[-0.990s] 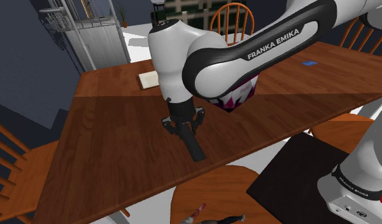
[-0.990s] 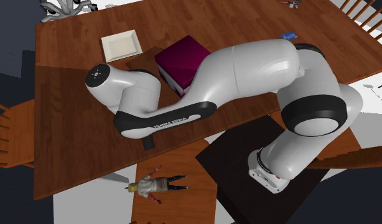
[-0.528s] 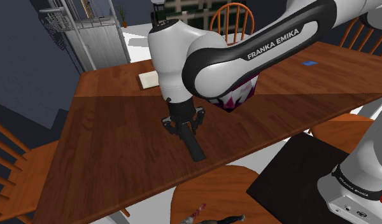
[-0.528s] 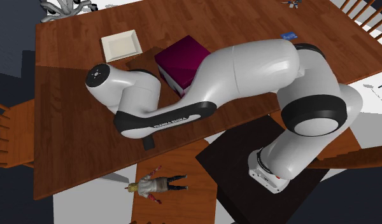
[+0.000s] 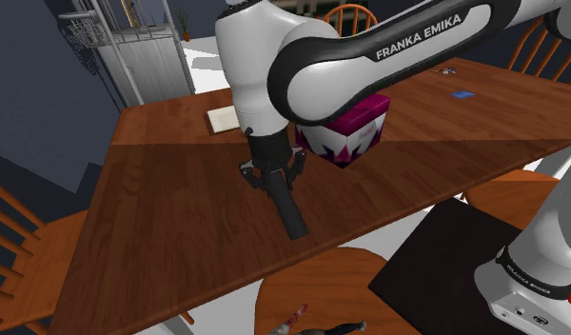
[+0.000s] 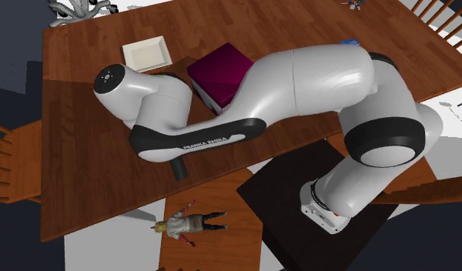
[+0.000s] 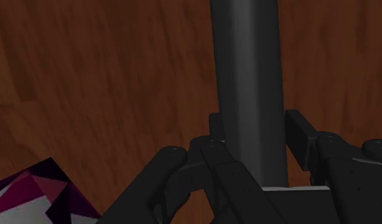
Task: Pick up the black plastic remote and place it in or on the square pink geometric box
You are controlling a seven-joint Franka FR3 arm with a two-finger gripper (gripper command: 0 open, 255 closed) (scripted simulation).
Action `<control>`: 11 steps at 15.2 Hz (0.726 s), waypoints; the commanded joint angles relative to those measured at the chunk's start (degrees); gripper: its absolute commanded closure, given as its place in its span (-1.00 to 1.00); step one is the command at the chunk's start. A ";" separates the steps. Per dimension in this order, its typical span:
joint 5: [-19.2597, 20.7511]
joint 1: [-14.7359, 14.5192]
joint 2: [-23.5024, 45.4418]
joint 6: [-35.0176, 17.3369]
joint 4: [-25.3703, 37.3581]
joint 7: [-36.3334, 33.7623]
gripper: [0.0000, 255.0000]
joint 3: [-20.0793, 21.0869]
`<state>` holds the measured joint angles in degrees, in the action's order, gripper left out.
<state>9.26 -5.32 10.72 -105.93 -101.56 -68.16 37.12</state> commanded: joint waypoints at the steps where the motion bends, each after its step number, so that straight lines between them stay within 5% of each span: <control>1: -0.32 -0.02 -0.42 1.48 1.13 0.16 1.00 0.12; 11: -0.93 -0.24 -1.05 8.96 8.15 0.86 1.00 0.39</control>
<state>8.39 -5.56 9.73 -97.96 -94.33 -67.42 37.49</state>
